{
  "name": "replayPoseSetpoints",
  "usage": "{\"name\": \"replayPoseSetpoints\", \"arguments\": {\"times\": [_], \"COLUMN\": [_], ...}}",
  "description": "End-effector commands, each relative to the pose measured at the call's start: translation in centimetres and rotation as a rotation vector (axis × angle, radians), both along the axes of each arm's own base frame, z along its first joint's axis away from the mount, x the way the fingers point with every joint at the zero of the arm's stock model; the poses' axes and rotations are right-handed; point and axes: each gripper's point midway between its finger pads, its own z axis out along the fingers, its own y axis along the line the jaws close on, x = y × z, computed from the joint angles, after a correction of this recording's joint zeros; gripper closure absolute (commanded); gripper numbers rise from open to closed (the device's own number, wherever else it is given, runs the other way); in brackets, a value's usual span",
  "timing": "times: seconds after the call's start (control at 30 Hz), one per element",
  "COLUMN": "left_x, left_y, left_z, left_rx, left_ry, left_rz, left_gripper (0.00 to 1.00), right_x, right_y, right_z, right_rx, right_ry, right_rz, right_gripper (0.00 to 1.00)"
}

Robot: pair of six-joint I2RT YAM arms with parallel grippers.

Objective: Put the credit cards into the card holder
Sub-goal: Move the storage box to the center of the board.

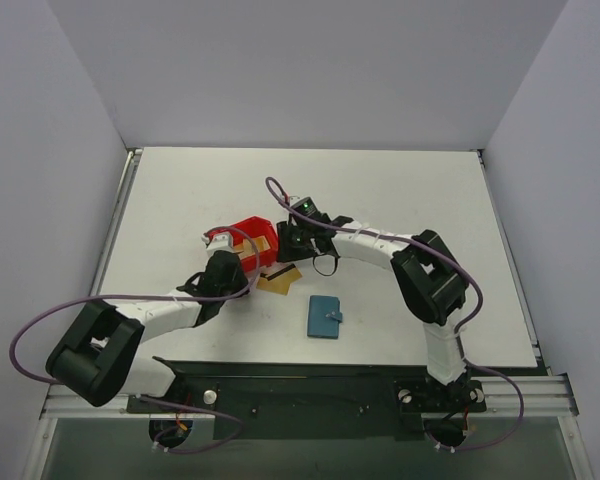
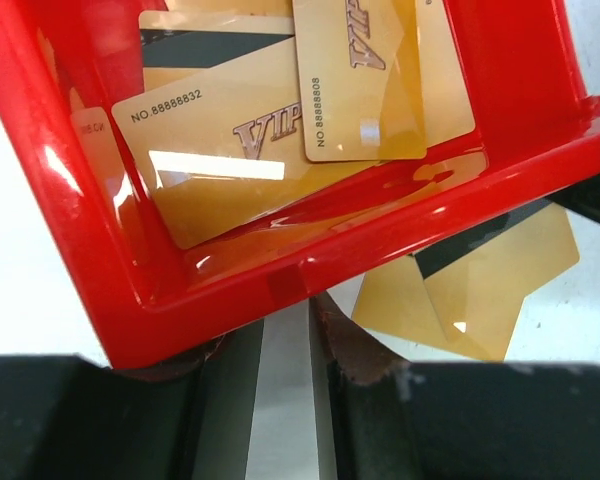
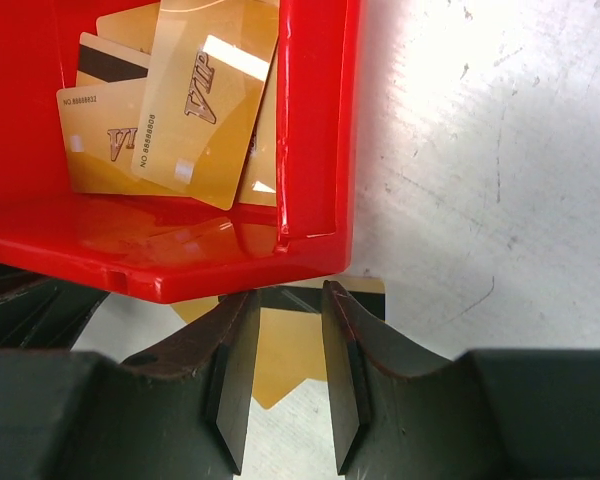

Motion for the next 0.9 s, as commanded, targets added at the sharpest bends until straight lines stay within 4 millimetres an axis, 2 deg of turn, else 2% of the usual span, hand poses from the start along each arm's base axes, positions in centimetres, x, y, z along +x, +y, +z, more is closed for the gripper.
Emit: {"name": "replayPoseSetpoints", "arguments": {"times": [0.0, 0.3, 0.87], "left_x": [3.1, 4.1, 2.4], "left_y": [-1.2, -2.0, -2.8], "left_z": [2.5, 2.6, 1.7], "left_rx": [-0.056, -0.074, -0.136], "left_ry": [-0.086, -0.083, -0.055], "left_rz": [-0.001, -0.022, -0.065], "left_gripper": [0.67, 0.71, 0.75], "right_x": [1.5, 3.1, -0.5], "right_y": [0.5, 0.8, -2.7], "right_z": [0.6, 0.1, -3.7], "right_rx": [0.018, 0.032, -0.103], "right_ry": [-0.009, 0.012, 0.152], "right_rz": [0.007, -0.006, -0.047], "right_gripper": [0.73, 0.73, 0.73]}}
